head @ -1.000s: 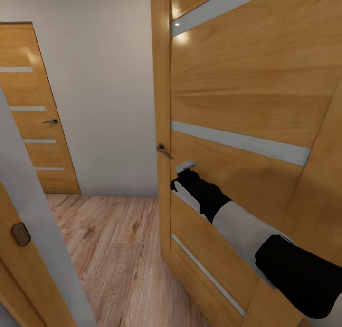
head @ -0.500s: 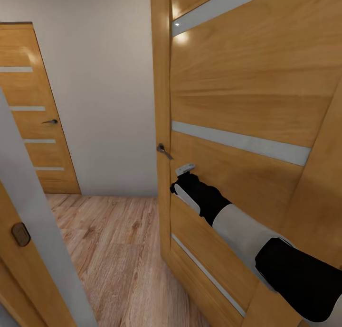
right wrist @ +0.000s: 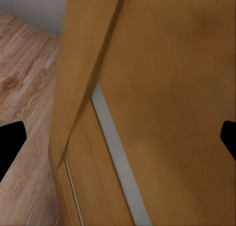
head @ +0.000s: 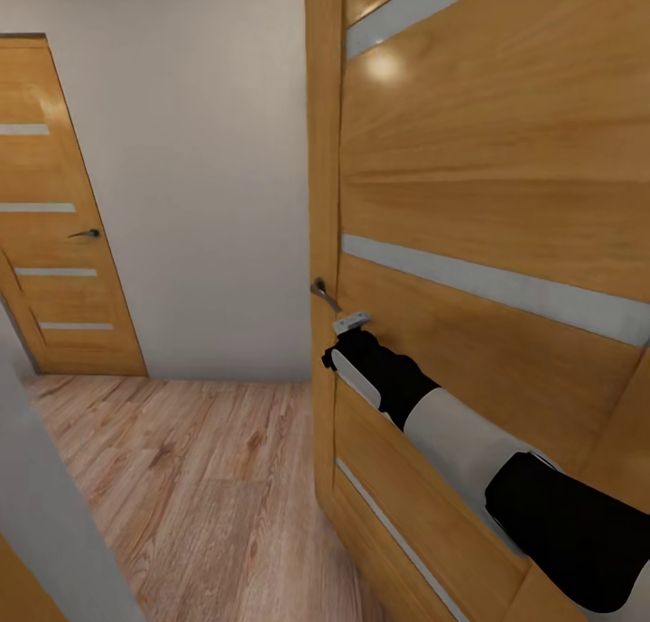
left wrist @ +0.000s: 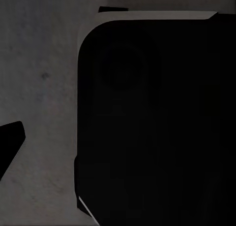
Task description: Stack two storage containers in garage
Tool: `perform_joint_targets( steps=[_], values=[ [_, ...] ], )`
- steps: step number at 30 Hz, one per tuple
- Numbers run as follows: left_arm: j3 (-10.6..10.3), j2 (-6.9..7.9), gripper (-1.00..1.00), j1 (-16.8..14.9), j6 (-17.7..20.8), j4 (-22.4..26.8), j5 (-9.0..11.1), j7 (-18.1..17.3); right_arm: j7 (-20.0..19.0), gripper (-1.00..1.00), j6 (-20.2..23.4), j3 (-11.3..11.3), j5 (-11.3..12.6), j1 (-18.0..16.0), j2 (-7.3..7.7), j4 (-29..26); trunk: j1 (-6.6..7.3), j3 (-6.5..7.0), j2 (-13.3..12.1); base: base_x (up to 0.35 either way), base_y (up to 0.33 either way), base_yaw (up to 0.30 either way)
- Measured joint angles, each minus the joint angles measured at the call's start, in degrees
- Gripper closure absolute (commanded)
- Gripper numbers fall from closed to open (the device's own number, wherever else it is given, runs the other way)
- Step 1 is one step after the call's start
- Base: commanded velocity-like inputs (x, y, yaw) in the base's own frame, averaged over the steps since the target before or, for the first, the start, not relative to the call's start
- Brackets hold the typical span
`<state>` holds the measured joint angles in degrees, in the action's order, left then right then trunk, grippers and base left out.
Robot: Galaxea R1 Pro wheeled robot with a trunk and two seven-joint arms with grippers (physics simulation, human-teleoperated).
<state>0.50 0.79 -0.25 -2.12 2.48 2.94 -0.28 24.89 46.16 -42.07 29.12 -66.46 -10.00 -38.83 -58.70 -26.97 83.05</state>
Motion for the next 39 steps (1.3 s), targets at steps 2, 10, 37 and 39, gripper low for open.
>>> perform_joint_targets(
  steps=[2, 10, 37, 39],
  values=[
    [0.0, 0.0, -1.0, 0.0, 0.0, 0.0, 0.0, 0.01, 0.0, -1.0, -0.01, 0.0, 0.0, 0.01, 0.0, 0.0, -0.01, 0.0, 0.0, 0.101, 0.0, 0.0],
    [0.0, 0.0, -1.0, 0.0, 0.0, 0.0, 0.0, 0.03, 0.08, -1.0, -0.01, 0.0, -0.12, -0.02, 0.0, 0.0, -0.02, 0.0, 0.0, 0.019, 0.0, 0.0],
    [-0.01, 0.0, -1.0, -0.01, 0.0, -0.01, 0.0, -0.03, 12.18, -1.0, -1.43, -0.32, -1.29, 0.01, 0.0, -0.04, -0.03, 0.0, -0.01, 0.0, 0.0, 0.0],
    [-0.01, 0.0, -1.0, -0.01, 0.0, -0.01, 0.0, -0.03, 12.41, -1.0, -1.39, -0.36, -1.3, 0.01, 0.0, -0.02, -0.03, 0.0, -0.01, 0.0, 0.0, 0.0]
  ],
)
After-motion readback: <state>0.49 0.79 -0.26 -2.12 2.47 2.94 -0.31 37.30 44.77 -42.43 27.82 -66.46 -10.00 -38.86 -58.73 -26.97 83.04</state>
